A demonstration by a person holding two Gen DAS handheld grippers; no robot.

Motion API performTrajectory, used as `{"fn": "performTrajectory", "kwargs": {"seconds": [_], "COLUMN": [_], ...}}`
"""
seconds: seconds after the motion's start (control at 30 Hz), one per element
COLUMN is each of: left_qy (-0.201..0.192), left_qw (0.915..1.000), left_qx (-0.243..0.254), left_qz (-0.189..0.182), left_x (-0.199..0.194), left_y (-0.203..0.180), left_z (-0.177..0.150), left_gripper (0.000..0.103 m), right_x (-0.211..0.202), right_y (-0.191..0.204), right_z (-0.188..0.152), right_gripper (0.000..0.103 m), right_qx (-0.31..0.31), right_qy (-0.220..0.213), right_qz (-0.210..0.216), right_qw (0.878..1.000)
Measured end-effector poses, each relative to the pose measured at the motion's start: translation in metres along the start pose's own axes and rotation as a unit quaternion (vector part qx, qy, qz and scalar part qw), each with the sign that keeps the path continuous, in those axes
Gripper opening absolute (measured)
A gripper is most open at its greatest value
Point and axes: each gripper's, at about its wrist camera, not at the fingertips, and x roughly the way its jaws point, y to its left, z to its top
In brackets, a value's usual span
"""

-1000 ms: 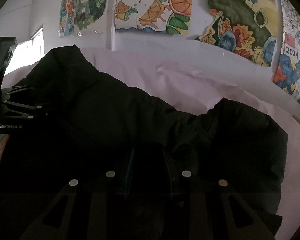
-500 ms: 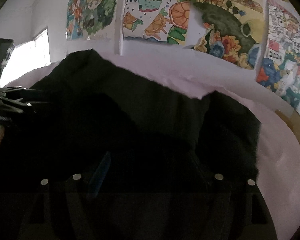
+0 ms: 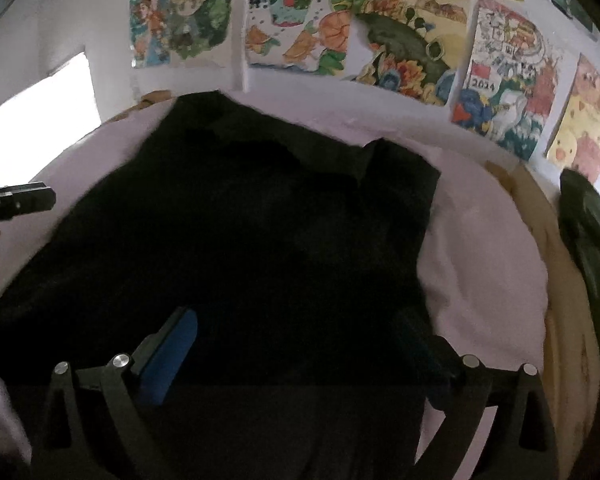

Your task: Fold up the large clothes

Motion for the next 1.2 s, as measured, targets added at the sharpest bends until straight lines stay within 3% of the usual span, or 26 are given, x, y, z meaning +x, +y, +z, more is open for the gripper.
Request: {"fn": "performTrajectory", "kwargs": {"seconds": [0.2, 0.3, 0.57, 0.87, 1.1, 1.2], "left_qy": [-0.039, -0.071, -0.113, -0.127, -0.092, -0.083], "left_qw": [0.9976, 0.9917, 0.9790, 0.9654, 0.9714, 0.9647], "left_qx": [0.053, 0.095, 0.159, 0.222, 0.219, 0.249], "left_qz": [0.025, 0.050, 0.059, 0.053, -0.004, 0.017], "left_x": [-0.071, -0.109, -0.152, -0.145, -0.119, -0.108], "left_y": [-0.029, -0.050, -0.086, -0.079, -0.043, -0.039], "left_z": [-0.028, -0.047, -0.088, -0.118, -0.125, -0.133], "left_gripper": [0.101, 0.101, 0.101, 0.101, 0.101, 0.101], "right_x": [-0.078, -0.109, -0.165, -0.160, -0.133, -0.122], "right_y": [0.032, 0.038, 0.052, 0.054, 0.061, 0.062], "right_z": [-0.025, -0.036, -0.069, -0.094, -0.113, -0.118], "right_gripper": [0.101, 0.101, 0.101, 0.102, 0.102, 0.102], "right_qx": [-0.035, -0.021, -0.022, -0.044, -0.083, -0.096], "right_qy": [-0.016, -0.028, -0.065, -0.053, -0.013, 0.002], "right_qz": [0.001, 0.010, 0.010, 0.010, -0.004, -0.002], "right_qw": [0.999, 0.999, 0.998, 0.998, 0.996, 0.995]}}
